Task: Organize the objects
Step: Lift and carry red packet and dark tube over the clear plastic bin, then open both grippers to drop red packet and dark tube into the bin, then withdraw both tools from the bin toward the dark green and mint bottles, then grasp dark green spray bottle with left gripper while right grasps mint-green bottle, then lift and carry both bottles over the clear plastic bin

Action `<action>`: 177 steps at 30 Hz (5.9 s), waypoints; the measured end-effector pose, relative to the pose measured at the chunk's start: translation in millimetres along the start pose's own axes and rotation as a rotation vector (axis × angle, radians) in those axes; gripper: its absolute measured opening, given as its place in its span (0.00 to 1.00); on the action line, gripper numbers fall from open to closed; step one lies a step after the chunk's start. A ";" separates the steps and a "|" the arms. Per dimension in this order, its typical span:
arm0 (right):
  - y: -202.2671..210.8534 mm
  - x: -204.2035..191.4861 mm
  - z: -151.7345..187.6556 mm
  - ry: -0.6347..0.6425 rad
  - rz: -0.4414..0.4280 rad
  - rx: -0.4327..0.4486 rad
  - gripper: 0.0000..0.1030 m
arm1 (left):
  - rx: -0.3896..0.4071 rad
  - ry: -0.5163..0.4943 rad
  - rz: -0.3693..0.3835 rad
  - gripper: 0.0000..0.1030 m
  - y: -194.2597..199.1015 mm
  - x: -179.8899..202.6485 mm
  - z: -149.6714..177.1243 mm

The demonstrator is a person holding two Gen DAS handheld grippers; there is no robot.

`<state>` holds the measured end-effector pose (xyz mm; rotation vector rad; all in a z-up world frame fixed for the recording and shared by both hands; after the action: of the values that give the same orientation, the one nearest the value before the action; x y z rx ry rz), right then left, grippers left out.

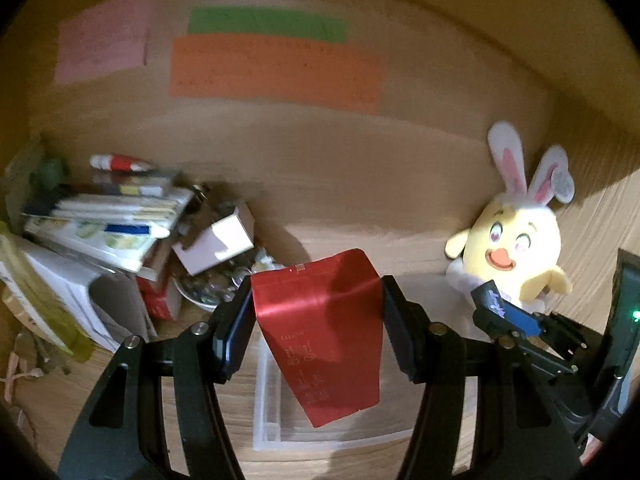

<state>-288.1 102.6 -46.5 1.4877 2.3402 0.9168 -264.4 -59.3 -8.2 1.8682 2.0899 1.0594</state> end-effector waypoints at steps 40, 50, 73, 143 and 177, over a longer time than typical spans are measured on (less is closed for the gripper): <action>-32.2 -22.0 22.3 0.100 -0.020 -0.129 0.37 | -0.156 -0.061 -0.016 0.65 -23.0 11.7 32.0; 14.4 -14.8 1.0 0.082 -0.001 -0.024 0.65 | -0.037 -0.110 -0.003 0.87 33.2 13.8 15.1; 109.1 -36.8 46.4 0.127 -0.016 0.063 0.82 | -0.059 -0.165 -0.001 0.97 93.4 -7.4 75.4; 72.3 -65.0 164.8 0.000 -0.086 -0.192 0.22 | -0.234 -0.008 0.052 0.40 109.0 -67.0 204.7; 125.7 -34.2 64.1 -0.026 -0.029 0.100 0.22 | 0.014 0.004 0.148 0.40 124.5 -20.5 92.3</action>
<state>-148.1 134.2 -24.9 1.4895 2.4146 0.7794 -108.8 -43.8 -11.2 2.0568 1.9911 1.0826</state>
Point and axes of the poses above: each gripper's, at about its wrist camera, not at the fingertips, and y roughly against the way its jaws point, x to its right, z to its underside, the point moved 8 cm from there along -y, roughly the way its jaws point, and after that the axes turned 13 degrees about y, right-handed, at the moved point
